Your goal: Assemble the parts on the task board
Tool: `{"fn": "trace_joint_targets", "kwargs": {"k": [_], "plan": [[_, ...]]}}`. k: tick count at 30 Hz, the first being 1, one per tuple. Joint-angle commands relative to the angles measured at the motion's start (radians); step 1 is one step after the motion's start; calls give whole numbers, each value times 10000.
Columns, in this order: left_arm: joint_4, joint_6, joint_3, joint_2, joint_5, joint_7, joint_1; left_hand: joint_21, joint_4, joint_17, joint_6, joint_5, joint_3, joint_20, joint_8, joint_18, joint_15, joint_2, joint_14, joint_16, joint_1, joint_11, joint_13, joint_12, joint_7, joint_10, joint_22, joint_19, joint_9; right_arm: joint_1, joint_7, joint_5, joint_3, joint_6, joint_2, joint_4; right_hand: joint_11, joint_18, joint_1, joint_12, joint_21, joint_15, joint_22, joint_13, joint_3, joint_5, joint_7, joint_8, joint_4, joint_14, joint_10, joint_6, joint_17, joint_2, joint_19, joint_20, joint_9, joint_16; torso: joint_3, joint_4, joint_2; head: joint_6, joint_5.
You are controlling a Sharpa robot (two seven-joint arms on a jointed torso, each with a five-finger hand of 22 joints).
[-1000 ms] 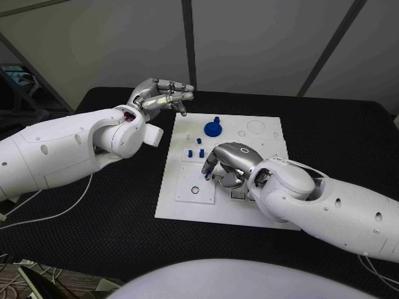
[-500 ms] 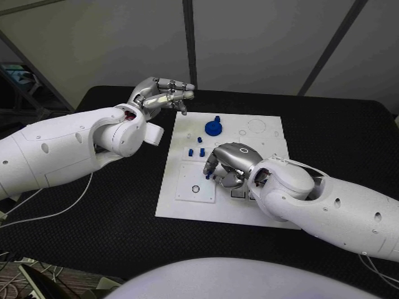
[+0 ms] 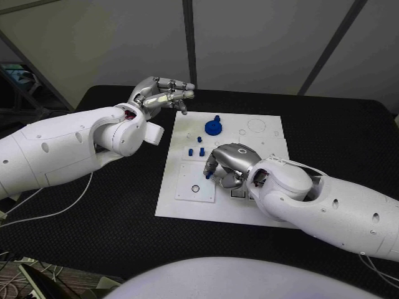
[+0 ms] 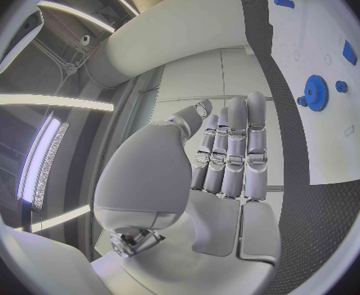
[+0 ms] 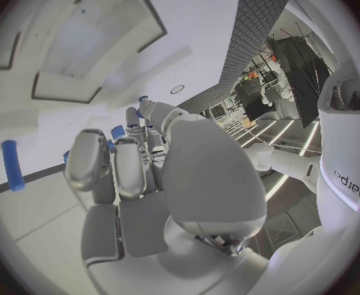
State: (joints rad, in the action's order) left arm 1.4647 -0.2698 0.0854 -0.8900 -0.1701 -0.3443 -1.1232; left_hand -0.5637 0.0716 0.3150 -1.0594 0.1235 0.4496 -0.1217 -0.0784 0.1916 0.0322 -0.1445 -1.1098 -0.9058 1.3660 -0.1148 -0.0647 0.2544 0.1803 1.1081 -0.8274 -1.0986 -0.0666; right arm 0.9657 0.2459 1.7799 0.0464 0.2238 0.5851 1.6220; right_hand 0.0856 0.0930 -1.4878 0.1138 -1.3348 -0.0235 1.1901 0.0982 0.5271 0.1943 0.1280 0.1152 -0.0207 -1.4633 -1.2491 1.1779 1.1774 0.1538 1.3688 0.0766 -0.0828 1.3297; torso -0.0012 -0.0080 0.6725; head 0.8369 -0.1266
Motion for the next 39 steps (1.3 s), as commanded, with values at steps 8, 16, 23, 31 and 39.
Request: {"fn": "trace_joint_targets", "kwargs": {"k": [8, 16, 23, 31, 39], "plan": [[1, 72, 8, 17, 28, 55, -21, 17, 16, -19, -20, -8, 79, -18, 46, -110, -19, 8, 81, 39, 12, 13, 9, -65, 75, -46, -12, 90, 12, -41, -5, -68, -224, -442, 3, 65, -277, -82, 154, -34, -12, 1, -7, 19, -80, -9, 32, -56, 75, -429, -328, 37, -9, -38, -43, 45, 7, 54, 4, -5, -2, -20, -2], [-7, 71, 8, 26, 28, 71, -21, 17, 16, -19, -20, -8, 79, -18, 46, -110, -19, 8, 81, 39, 12, 13, 9, -65, 75, -46, -12, 90, 12, -40, 27, -107, -244, -260, 1, 26, -137, -45, 509, -356, 131, 116, -209, -65, -321, 88, 156, -367, 35, -403, 128, -441, -101, 68, -177, 120, 116, 30, 0, -1, -3, -19, 0], [-25, 88, 8, 44, 28, 84, -21, 17, 16, -19, -20, -8, 79, -18, 46, -110, -19, 8, 81, 39, 12, 13, 9, -65, 75, -46, -12, 90, 12, -40, -14, -112, -247, 55, -13, -3, 85, 37, 747, -502, 420, 299, -602, -297, -446, -19, 254, -525, 0, -358, 1039, -915, -198, 210, -422, 298, 165, 1, 0, -2, 3, -20, 7], [-40, 126, 8, 58, 28, 110, -21, 17, 16, -19, -20, -8, 79, -18, 46, -110, -19, 8, 81, 39, 12, 13, 9, -65, 75, -46, -12, 90, 12, -40, 3, -89, -247, 345, -8, -12, 111, 58, 767, -468, 488, 325, -684, -332, -461, -43, 228, -536, 18, -345, 1272, -1101, -235, 232, -470, 341, 171, -2, 2, -2, 2, -33, 16], [-55, 170, 8, 61, 28, 135, -21, 12, 24, -27, -16, -7, 101, -20, 49, -108, -18, 21, 80, 46, 21, 11, 7, -64, 77, -52, -22, 97, 11, -40, 40, -28, -247, 513, 39, 22, 121, 77, 801, -462, 548, 334, -767, -340, -491, -60, 180, -525, 17, -336, 1420, -1158, -261, 254, -513, 354, 165, -5, 2, -2, -3, -43, 35]]}}
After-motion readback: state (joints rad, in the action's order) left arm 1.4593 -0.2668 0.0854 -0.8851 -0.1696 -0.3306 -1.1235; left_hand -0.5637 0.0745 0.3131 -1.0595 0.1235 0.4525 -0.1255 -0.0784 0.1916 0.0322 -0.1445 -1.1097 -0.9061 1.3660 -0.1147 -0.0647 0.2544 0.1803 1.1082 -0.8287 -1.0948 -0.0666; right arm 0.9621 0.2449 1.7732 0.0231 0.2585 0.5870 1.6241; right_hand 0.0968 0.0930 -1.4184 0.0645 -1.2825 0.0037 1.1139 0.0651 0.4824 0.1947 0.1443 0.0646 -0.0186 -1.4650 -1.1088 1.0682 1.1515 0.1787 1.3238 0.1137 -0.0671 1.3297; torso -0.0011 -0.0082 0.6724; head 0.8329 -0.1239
